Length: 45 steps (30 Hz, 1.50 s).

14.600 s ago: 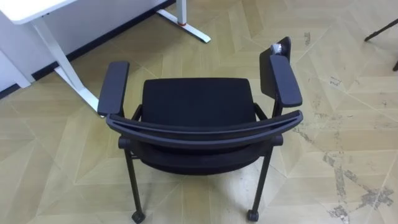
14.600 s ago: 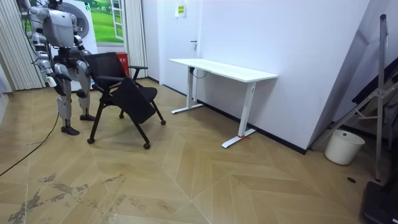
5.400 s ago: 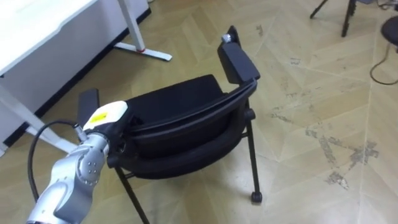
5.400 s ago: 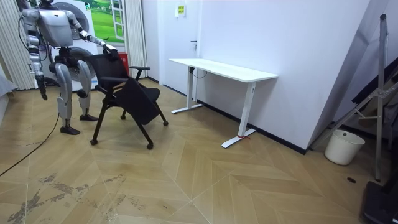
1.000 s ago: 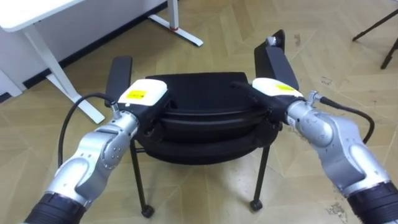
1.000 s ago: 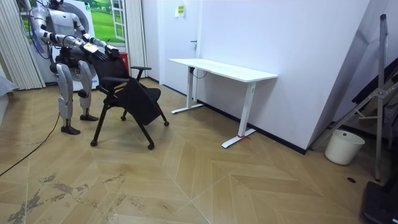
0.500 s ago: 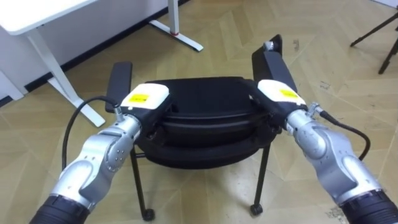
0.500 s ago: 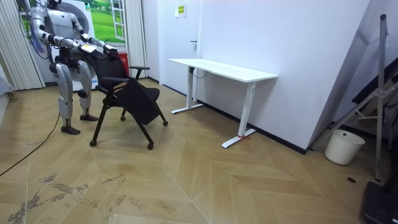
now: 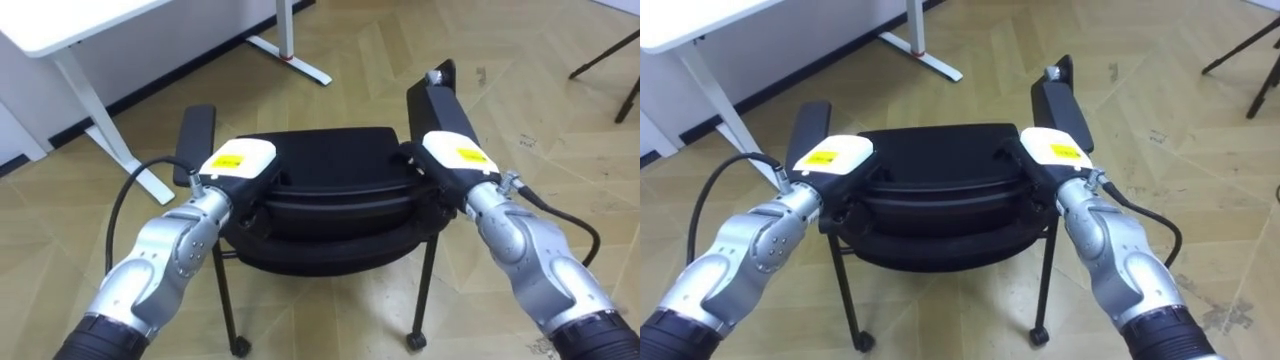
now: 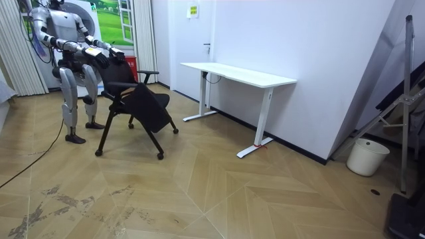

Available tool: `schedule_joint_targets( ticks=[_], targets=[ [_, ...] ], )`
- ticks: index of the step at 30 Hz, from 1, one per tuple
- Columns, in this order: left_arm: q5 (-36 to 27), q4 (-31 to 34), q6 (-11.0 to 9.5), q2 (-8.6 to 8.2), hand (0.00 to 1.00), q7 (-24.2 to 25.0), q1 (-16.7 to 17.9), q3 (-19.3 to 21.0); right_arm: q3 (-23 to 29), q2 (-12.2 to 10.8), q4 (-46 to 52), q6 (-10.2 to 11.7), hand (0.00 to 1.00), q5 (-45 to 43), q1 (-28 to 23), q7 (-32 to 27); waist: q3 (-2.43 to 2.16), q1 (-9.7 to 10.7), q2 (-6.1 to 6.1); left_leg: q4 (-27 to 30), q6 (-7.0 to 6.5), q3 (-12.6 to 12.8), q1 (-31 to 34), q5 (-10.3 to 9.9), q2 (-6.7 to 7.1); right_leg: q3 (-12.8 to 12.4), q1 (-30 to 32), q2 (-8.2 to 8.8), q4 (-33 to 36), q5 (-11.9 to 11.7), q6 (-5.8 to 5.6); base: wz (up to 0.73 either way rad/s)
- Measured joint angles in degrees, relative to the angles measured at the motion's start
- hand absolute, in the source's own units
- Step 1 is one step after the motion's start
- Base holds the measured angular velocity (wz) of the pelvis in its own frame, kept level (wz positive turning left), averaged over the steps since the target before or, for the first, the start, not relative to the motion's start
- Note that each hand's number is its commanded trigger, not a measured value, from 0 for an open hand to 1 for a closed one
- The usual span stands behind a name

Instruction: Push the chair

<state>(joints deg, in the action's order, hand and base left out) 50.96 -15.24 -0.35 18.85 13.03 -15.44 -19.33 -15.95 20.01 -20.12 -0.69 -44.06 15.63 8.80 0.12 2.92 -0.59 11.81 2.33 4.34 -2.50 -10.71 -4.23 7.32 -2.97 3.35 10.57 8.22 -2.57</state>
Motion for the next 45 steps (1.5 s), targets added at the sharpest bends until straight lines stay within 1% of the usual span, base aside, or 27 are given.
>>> schedule_joint_targets(
  ticks=[2,4,11,16,31,35,38,41,42,44,45],
  targets=[
    [-0.01,0.16,-0.3,-0.05,1.0,0.22,0.0,0.0,0.43,0.07,-0.21,0.03,1.0,-0.07,-0.01,-0.36,-0.01,-0.18,0.04,0.0,0.0,-0.04,0.01,0.0,0.01,0.02,0.0,0.02,0.0,0.0,0.0,0.0],
    [-0.01,0.21,-0.52,-0.04,1.0,0.36,0.0,0.0,0.4,0.59,-0.35,1.15,1.0,-1.18,-0.29,-0.61,-0.01,-0.24,0.05,0.0,0.0,-0.19,0.02,0.0,0.01,0.14,-0.03,0.02,0.0,0.0,0.0,0.0],
    [-0.02,0.24,-0.67,-0.05,1.0,0.37,0.0,0.0,0.41,0.6,-0.57,1.49,1.0,-1.28,-0.37,-1.36,-0.01,-0.24,0.09,-0.01,0.0,-0.29,0.03,0.0,0.01,0.21,-0.04,0.02,-0.01,0.0,0.0,0.0],
    [-0.13,0.24,-1.12,0.14,1.0,0.38,0.0,0.0,0.41,0.87,-1.0,2.58,1.0,-1.28,-0.45,-2.1,-0.01,-0.23,0.08,-0.02,0.0,-0.38,0.04,0.0,0.01,0.24,-0.04,0.02,-0.03,0.0,0.0,0.0],
    [-0.19,0.25,-1.73,0.3,1.0,0.1,-0.06,0.01,0.42,0.9,-1.06,2.75,1.0,-1.21,-0.6,-2.55,0.07,-0.17,-0.3,0.01,0.0,-0.52,0.27,0.0,0.0,0.61,-0.02,0.05,-0.06,0.01,-0.01,0.0],
    [-0.19,0.25,-1.71,0.3,1.0,0.11,-0.1,0.02,0.58,0.94,-1.26,3.17,1.0,-1.17,-0.59,-2.56,0.11,-0.16,-0.38,0.07,0.0,-0.53,0.31,0.0,0.0,0.72,0.0,0.08,-0.05,0.01,-0.01,0.0],
    [-0.17,0.32,-1.66,0.3,1.0,0.09,-0.12,0.02,0.62,0.94,-1.43,3.25,1.0,-1.15,-0.58,-2.57,0.22,-0.15,-0.61,0.18,0.02,-0.69,0.32,0.01,-0.03,0.82,-0.03,0.08,-0.04,0.01,-0.01,0.01],
    [0.6,0.47,-1.79,0.32,1.0,-0.33,-0.14,0.02,0.65,0.91,-1.64,3.32,1.0,-0.92,-0.58,-2.79,0.58,0.13,-1.26,1.39,0.02,-1.44,0.98,0.01,-0.09,1.44,-0.21,0.1,0.06,0.02,-0.01,0.11],
    [1.12,0.69,-1.79,0.29,1.0,-0.45,-0.14,0.05,0.98,0.76,-1.96,3.66,1.0,-0.74,-0.58,-2.84,0.8,0.06,-1.63,1.83,0.04,-1.58,1.18,0.0,-0.16,1.78,-0.42,0.08,0.05,0.18,0.27,0.13],
    [1.12,0.66,-2.23,0.56,1.0,-0.45,-0.21,0.09,1.32,0.72,-2.23,4.41,1.0,-0.64,-0.66,-2.64,0.88,0.07,-1.62,4.32,1.0,-1.58,2.42,-0.98,-0.97,2.61,-0.47,-0.45,0.31,0.63,0.83,0.11],
    [1.12,0.62,-2.28,0.68,1.0,-0.45,-0.26,0.1,1.32,0.7,-2.29,4.54,1.0,-0.58,-0.66,-2.63,0.89,0.03,-1.61,5.18,1.2,-1.59,2.84,-1.28,-1.24,2.74,-0.39,-0.65,0.58,0.88,1.13,0.11]
  ],
)
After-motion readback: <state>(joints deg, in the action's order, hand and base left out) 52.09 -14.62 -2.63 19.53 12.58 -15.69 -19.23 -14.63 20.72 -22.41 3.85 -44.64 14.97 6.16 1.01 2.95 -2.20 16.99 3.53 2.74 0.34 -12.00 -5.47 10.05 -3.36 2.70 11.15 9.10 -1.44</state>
